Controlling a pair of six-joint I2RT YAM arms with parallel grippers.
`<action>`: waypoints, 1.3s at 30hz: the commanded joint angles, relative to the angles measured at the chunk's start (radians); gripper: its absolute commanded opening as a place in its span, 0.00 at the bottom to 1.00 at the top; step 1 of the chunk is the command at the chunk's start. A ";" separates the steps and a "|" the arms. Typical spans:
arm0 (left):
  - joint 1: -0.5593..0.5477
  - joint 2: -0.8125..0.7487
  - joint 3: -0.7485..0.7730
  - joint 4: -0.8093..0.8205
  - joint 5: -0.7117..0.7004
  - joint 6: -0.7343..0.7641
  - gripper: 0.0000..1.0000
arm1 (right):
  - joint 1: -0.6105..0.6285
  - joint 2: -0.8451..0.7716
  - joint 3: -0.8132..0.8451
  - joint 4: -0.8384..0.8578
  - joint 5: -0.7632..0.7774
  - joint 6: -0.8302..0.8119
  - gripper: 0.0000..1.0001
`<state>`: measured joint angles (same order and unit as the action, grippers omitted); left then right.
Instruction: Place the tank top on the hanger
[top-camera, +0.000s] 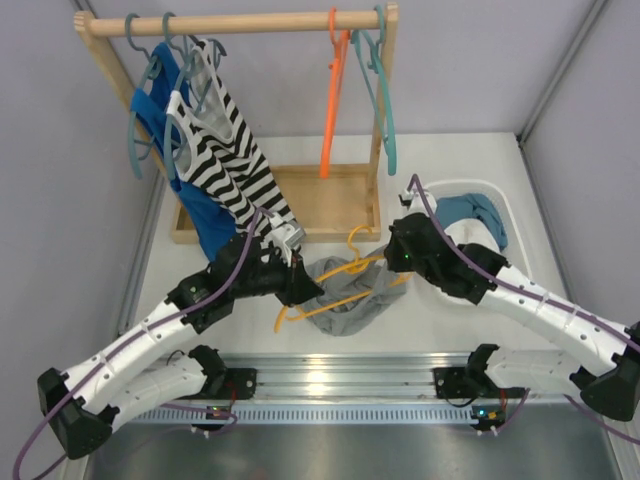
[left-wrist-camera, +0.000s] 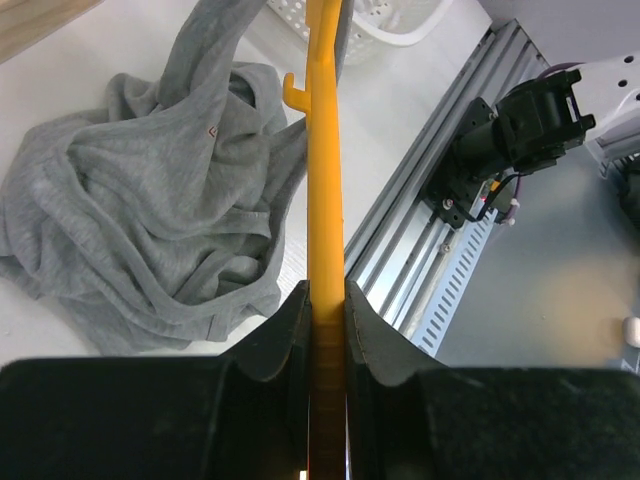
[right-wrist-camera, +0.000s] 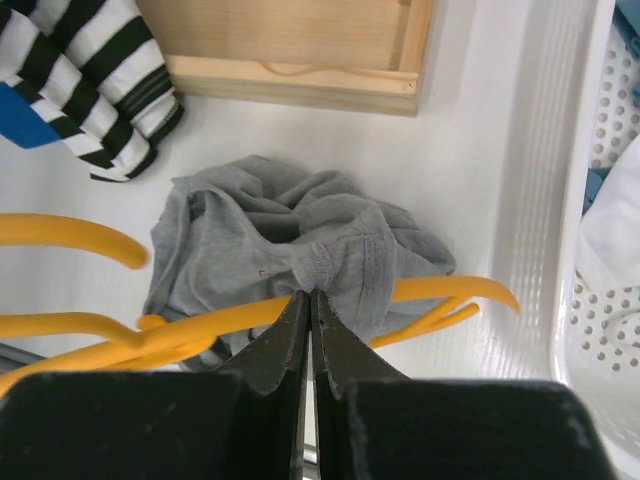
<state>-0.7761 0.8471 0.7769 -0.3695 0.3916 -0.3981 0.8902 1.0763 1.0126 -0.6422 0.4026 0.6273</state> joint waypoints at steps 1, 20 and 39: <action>-0.009 -0.023 -0.036 0.201 0.042 -0.038 0.00 | 0.030 -0.001 0.089 -0.022 0.035 -0.024 0.00; -0.012 0.073 -0.228 0.741 0.092 -0.196 0.00 | 0.085 -0.004 0.147 -0.094 0.134 -0.024 0.00; -0.012 -0.025 -0.248 0.702 0.062 -0.211 0.00 | 0.087 -0.055 0.132 -0.060 0.113 -0.052 0.20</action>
<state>-0.7849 0.8234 0.5434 0.1772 0.4370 -0.5831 0.9604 1.0592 1.1271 -0.7406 0.5133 0.6022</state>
